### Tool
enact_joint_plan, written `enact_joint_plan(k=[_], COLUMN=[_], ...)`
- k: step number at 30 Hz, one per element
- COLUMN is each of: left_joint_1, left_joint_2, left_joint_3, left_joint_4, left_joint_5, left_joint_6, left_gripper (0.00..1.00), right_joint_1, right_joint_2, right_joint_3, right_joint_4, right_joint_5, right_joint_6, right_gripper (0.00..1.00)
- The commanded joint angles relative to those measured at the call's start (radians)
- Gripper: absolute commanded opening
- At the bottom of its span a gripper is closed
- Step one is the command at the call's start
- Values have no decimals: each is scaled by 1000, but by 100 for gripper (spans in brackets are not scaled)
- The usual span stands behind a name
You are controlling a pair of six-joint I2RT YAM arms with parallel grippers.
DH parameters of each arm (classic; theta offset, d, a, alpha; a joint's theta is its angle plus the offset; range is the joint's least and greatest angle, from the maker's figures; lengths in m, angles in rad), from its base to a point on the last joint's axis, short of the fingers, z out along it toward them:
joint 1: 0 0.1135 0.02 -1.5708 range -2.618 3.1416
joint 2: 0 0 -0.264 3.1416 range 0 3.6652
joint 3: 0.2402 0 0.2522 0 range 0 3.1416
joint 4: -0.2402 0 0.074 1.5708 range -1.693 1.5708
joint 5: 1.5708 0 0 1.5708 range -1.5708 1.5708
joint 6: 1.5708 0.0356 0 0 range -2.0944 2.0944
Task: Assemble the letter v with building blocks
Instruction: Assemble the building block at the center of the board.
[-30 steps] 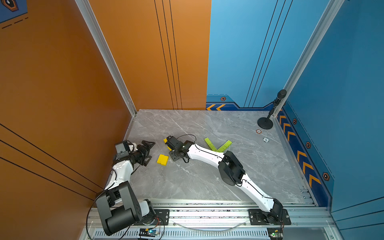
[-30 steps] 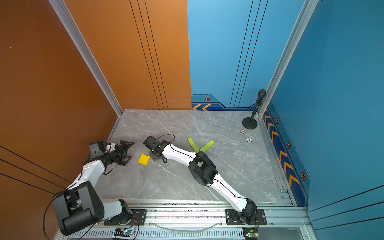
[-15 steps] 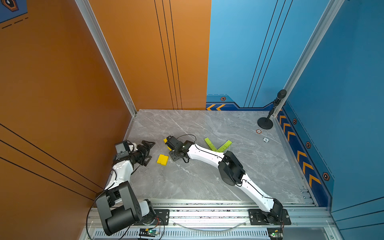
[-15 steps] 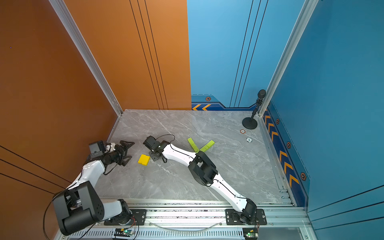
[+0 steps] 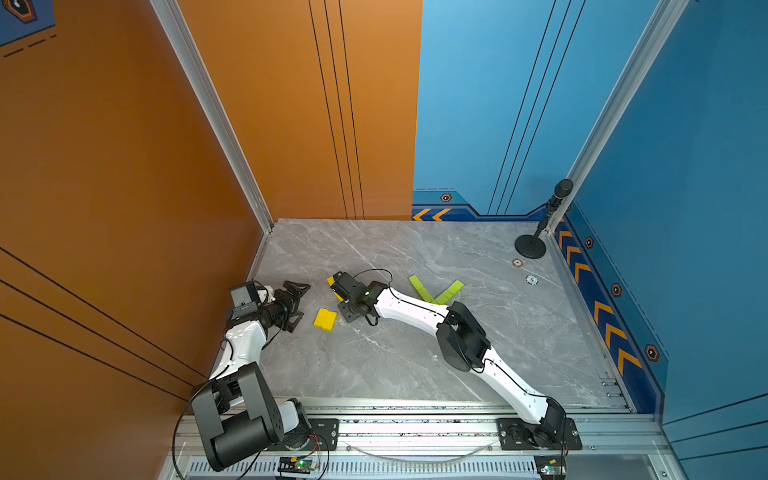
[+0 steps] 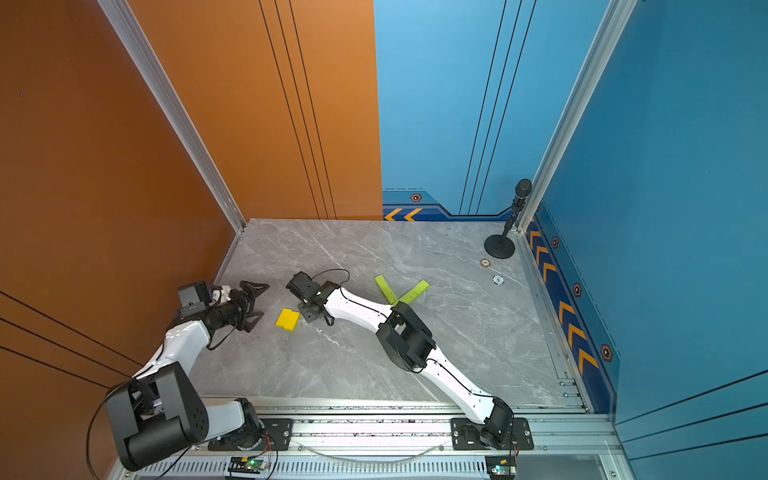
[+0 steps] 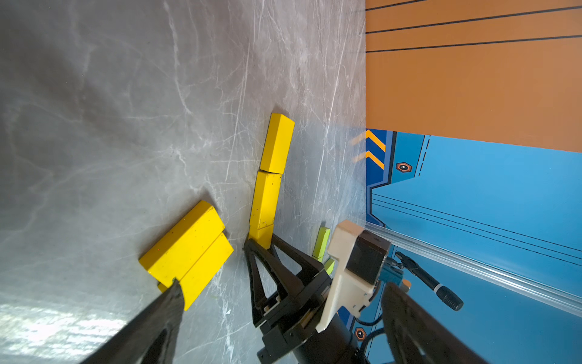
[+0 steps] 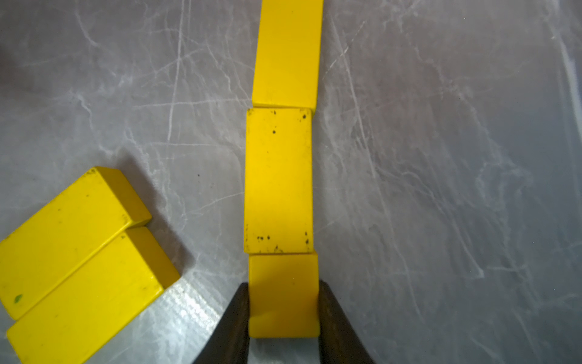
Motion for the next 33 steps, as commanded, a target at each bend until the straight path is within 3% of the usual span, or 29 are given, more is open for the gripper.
enact_joint_plan(k=[1,33], left_joint_1=[12,11], left_joint_2=[7,10], left_joint_3=[0,0], left_joint_4=[0,-1], left_joint_5=[12,10], left_joint_6=[2,2], left_gripper=[98,98], right_joint_1=[7,-3], right_joint_2=[51,39], right_joint_3=[-38,-51], right_joint_4=[-111,-107], right_joint_5=[-17,-44], right_joint_6=[-10,-24], right_gripper=[35,34])
